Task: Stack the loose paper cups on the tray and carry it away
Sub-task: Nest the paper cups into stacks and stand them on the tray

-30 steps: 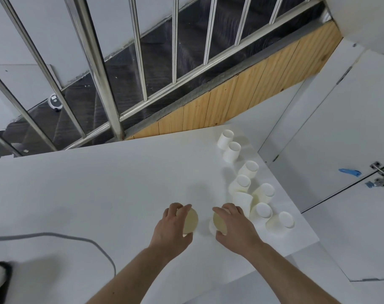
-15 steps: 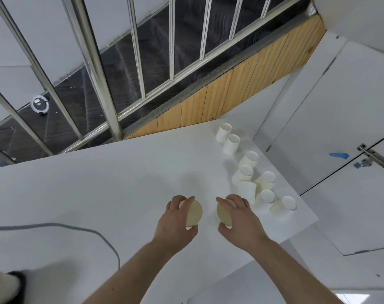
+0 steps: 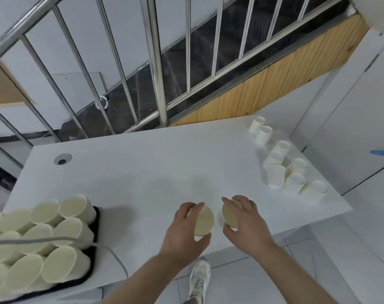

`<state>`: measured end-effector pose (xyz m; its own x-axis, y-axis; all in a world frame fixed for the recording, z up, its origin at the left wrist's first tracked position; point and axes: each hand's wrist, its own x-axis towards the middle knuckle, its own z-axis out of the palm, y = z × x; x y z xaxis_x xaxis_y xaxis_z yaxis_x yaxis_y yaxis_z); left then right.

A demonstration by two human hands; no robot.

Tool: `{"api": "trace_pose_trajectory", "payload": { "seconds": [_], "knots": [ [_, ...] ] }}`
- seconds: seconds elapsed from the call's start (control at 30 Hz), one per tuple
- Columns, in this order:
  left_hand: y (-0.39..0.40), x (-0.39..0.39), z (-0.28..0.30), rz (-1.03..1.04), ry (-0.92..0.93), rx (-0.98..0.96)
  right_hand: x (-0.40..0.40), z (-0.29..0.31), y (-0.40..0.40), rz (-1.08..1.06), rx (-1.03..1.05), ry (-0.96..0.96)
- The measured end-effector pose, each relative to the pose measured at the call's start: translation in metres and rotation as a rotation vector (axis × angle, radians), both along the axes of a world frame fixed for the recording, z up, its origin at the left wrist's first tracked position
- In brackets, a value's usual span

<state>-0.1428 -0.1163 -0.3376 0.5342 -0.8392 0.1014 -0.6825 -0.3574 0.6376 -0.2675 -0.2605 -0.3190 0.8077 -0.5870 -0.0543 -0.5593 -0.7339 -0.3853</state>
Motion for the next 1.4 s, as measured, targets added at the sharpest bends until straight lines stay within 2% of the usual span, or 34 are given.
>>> {"api": "trace_pose_trajectory", "payload": {
  "seconds": [0.37, 0.77, 1.17, 1.4],
  "knots": [
    [0.13, 0.014, 0.022, 0.201, -0.049, -0.102, 0.048, 0.023, 0.107, 0.208, 0.024, -0.035],
    [0.252, 0.093, 0.033, 0.272, -0.068, -0.179, 0.138, 0.039, 0.228, 0.298, 0.003, -0.064],
    [0.402, 0.195, 0.031, 0.358, -0.046, -0.155, 0.235, 0.034, 0.37, 0.342, 0.072, -0.094],
    [0.442, 0.218, 0.028, 0.434, -0.018, -0.12, 0.26, 0.032, 0.41, 0.392, 0.074, -0.077]
  ]
}}
